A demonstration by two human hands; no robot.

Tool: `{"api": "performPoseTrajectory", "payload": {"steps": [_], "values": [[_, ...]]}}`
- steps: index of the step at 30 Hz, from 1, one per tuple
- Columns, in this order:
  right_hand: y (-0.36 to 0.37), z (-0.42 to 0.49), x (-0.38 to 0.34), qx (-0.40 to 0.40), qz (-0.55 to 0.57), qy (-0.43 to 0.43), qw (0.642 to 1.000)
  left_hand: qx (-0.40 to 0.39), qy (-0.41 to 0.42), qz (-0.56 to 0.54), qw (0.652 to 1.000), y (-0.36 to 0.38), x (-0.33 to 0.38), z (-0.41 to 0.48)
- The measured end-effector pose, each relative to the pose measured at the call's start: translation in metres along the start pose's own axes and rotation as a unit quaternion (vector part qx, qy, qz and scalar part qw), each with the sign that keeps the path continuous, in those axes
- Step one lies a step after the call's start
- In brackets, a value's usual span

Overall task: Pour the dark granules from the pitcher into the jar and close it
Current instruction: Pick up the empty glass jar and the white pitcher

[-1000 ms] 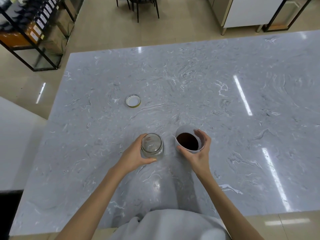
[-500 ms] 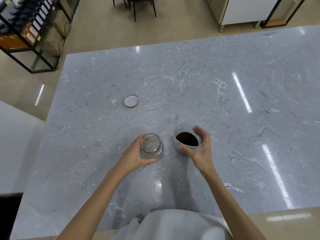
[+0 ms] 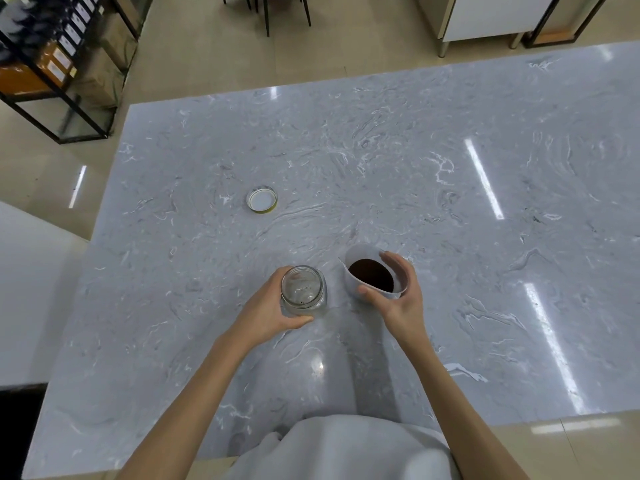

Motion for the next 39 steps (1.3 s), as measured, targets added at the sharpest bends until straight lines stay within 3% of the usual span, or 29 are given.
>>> {"api": "performPoseTrajectory", "payload": {"steps": [7, 10, 22, 32, 39], "values": [[-0.039, -0.012, -0.038, 0.0, -0.024, -0.059, 0.998, -0.022, -0.012, 0.026, 0.999, -0.006, 0.001, 0.005], [-0.046, -0.022, -0.049, -0.055, -0.089, -0.085, 0.991, -0.017, -0.011, 0.022, 1.0, -0.006, 0.003, 0.008], [-0.064, -0.021, -0.004, 0.024, -0.045, -0.01, 0.999, -0.015, 0.035, -0.029, 0.999, 0.004, 0.012, 0.02], [-0.054, -0.014, 0.01, -0.016, -0.048, -0.006, 0.999, -0.021, 0.035, -0.035, 0.999, 0.008, 0.006, 0.026], [-0.051, -0.011, -0.005, 0.015, -0.039, -0.034, 0.999, -0.02, 0.04, -0.041, 0.998, 0.008, 0.009, 0.025]]}}
Point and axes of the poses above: each hand's wrist, its own z-axis towards the middle knuckle, its own y-axis out of the palm, x = y × z, the point moved 4 cm from there along z, towards the middle knuckle, and after that the axes turned 4 degrees about -x, right-handed, at the moved point
